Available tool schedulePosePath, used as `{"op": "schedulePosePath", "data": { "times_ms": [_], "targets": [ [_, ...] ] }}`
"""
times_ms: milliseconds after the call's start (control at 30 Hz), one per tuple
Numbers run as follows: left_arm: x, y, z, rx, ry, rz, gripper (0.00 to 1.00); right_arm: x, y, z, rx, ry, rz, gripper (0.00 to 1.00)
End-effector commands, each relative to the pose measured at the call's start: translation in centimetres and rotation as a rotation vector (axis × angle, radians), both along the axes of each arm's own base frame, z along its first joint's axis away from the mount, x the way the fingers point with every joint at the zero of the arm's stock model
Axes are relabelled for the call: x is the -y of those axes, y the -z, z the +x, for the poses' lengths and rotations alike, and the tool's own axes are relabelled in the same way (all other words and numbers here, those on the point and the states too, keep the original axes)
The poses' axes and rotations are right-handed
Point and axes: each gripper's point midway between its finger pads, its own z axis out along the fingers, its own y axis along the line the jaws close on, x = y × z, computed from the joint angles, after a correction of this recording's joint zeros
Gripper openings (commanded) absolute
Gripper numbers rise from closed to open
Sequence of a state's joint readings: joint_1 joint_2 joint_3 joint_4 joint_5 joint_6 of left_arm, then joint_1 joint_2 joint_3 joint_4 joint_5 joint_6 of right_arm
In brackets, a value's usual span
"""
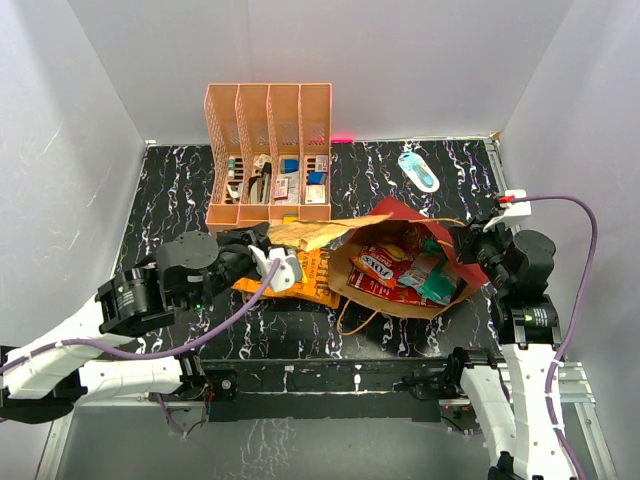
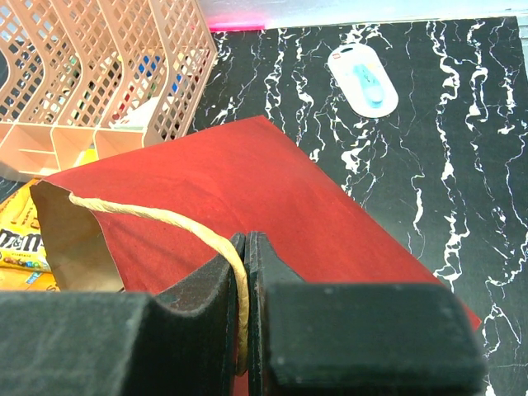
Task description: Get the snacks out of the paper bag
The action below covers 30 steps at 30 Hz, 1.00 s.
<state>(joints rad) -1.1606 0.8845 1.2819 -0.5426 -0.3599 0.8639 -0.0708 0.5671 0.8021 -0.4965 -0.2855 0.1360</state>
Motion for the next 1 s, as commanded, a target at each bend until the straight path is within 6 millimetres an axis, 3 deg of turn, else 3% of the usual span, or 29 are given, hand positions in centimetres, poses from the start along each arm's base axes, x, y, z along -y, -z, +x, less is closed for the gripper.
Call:
{"op": "schedulePosePath", "data": {
  "times_ms": [0, 100, 233, 400, 667, 867, 967],
  "targets": [
    [-5.3, 0.3, 2.4, 0.096, -0.284, 0.129, 0.00, 0.3, -1.2, 0.4, 0.056, 0.015, -0.017, 0.08],
    [-6.3, 1.0, 2.5, 0.104, -0.325, 0.135, 0.00, 0.3, -1.2, 0.4, 0.058, 0.013, -0.016, 0.08],
    [-7.8, 3.6, 3.3, 0.162, -0.397, 0.293, 0.00, 0.1, -1.3, 0.3, 0.059, 0.009, -0.016, 0.08],
    [-8.6, 5.3, 3.9, 0.197, -0.414, 0.370, 0.00, 0.1, -1.4, 0.2, 0.068, 0.009, -0.016, 0.08],
    [-12.0, 10.2, 9.5, 0.131, -0.510, 0.467, 0.00, -0.1, -1.4, 0.1, 0.069, 0.001, -0.016, 0.08],
    [-10.4, 12.6, 10.1, 0.125, -0.407, 0.489, 0.00, -0.2, -1.3, 0.2, 0.065, -0.003, -0.016, 0.08],
    [-9.8, 14.2, 9.3, 0.096, -0.335, 0.497, 0.00, -0.2, -1.3, 0.2, 0.065, -0.002, -0.016, 0.08]
  ]
}}
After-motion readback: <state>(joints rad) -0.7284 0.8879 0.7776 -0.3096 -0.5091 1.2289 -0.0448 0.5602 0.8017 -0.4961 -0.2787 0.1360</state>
